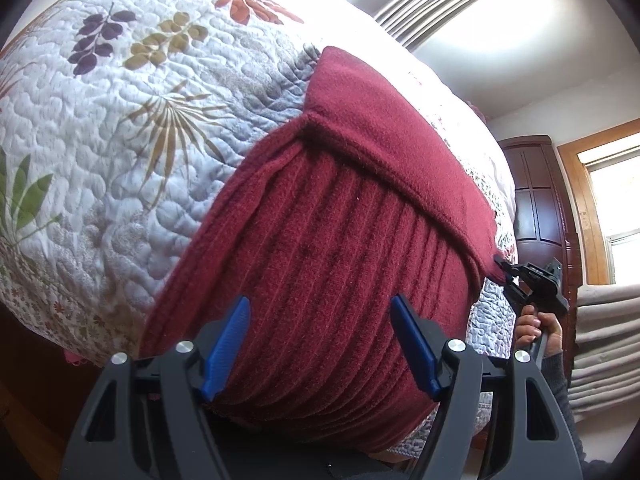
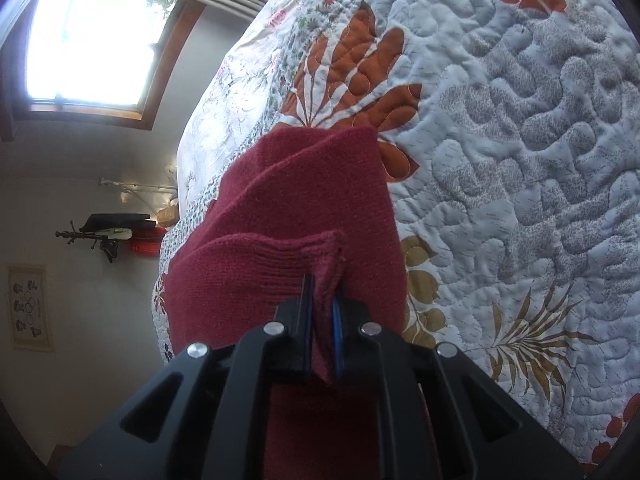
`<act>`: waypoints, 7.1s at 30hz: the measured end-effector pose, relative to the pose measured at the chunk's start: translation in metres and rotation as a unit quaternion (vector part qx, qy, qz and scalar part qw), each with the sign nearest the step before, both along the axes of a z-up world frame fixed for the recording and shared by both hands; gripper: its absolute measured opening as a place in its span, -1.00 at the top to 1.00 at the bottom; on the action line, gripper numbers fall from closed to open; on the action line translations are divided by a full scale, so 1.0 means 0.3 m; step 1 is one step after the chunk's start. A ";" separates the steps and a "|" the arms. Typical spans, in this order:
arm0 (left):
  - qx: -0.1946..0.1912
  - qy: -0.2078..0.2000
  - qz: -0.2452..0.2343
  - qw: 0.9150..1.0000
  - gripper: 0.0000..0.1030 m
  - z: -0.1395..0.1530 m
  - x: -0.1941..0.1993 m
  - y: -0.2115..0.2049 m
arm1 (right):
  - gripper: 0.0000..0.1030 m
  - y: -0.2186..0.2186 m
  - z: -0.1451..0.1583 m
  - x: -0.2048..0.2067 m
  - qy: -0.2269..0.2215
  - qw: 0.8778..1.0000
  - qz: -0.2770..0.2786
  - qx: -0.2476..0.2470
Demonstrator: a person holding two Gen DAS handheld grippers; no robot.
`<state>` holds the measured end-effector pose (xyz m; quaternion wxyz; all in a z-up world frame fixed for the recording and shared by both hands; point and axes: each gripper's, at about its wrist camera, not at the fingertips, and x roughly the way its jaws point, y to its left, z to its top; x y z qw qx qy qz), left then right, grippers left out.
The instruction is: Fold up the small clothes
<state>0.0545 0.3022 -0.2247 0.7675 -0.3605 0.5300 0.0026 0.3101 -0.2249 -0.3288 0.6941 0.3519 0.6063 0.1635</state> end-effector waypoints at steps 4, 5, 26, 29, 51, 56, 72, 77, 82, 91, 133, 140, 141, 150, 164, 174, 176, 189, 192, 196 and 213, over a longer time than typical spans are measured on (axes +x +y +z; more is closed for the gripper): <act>0.002 -0.010 -0.003 1.000 -0.41 0.018 -0.003 -0.005 | 0.75 -0.051 0.063 -0.030 -0.029 0.999 -0.019 -0.015; 0.001 -0.009 -0.003 1.000 -0.41 0.015 -0.004 -0.006 | 0.75 -0.054 0.084 -0.042 -0.038 0.999 -0.017 -0.011; 0.009 0.036 -0.001 0.999 -0.90 -0.017 -0.159 0.074 | -0.24 -0.098 0.126 -0.237 -0.057 0.997 0.046 -0.013; 0.024 0.072 -0.033 0.997 -0.92 -0.088 -0.207 0.100 | -0.34 -0.114 0.119 -0.390 -0.050 0.996 0.070 -0.023; -0.054 0.080 -0.177 0.979 -0.17 -0.543 -0.287 0.113 | -0.46 -0.035 -0.104 -1.245 0.101 0.993 -0.010 -0.053; -0.081 0.076 -0.166 0.980 0.07 -0.543 -0.295 0.148 | -0.49 -0.016 -0.153 -1.243 0.102 0.993 -0.005 -0.053; -0.251 0.068 -0.136 0.956 0.83 -0.403 -0.476 0.228 | -0.56 -0.086 -0.278 -1.295 0.075 0.995 -0.026 0.057; -0.343 0.048 -0.085 0.934 0.84 -0.270 -0.524 0.263 | -0.65 -0.095 -0.336 -1.355 0.068 0.988 -0.064 0.122; -0.369 0.034 -0.084 0.925 0.84 -0.163 -0.520 0.243 | -0.70 -0.088 -0.405 -1.399 0.077 0.977 -0.105 0.170; -0.361 0.038 -0.098 0.927 0.84 -0.103 -0.456 0.191 | -0.72 -0.102 -0.530 -1.437 0.077 0.962 -0.147 0.217; -0.312 0.086 -0.041 0.945 0.88 -0.328 -0.529 0.310 | -0.08 -0.122 -0.244 -1.159 0.030 0.987 0.154 0.020; -0.311 0.087 -0.044 0.945 0.88 -0.347 -0.530 0.314 | 0.68 -0.086 -0.251 -1.151 0.050 0.983 0.166 0.059; -0.313 0.085 -0.043 0.945 0.88 -0.350 -0.531 0.319 | 0.82 -0.093 -0.240 -1.158 0.048 0.983 0.162 0.069; -0.355 0.037 -0.018 0.934 0.88 -0.316 -0.593 0.389 | 0.89 -0.199 0.060 -1.165 -0.010 0.985 0.107 0.135; -0.471 -0.139 0.044 0.870 0.87 -0.125 -0.351 0.378 | 0.89 -0.235 0.415 -0.766 -0.096 0.971 0.004 0.219; -0.422 -0.115 0.166 0.884 0.91 -0.309 0.012 0.465 | 0.35 -0.150 0.268 -0.409 0.002 0.994 -0.007 0.111; -0.401 -0.099 0.181 0.893 0.96 -0.326 0.017 0.479 | 0.01 -0.152 0.277 -0.402 -0.006 0.995 -0.002 0.095; -0.010 -0.050 -0.087 0.995 -0.49 0.041 0.098 0.255 | -0.23 -0.222 0.322 -0.360 -0.069 0.988 0.139 0.002; 0.042 -0.034 -0.129 0.990 -0.69 0.032 0.181 0.191 | -0.29 -0.196 0.246 -0.350 -0.052 0.989 0.139 0.007; 0.083 0.014 -0.182 0.980 -0.76 -0.047 0.293 0.140 | -0.42 -0.155 0.174 -0.350 -0.033 0.990 0.137 0.000; 0.111 0.004 -0.264 0.958 0.79 -0.061 0.321 0.096 | -0.53 -0.053 0.107 -0.318 -0.004 0.990 0.134 -0.044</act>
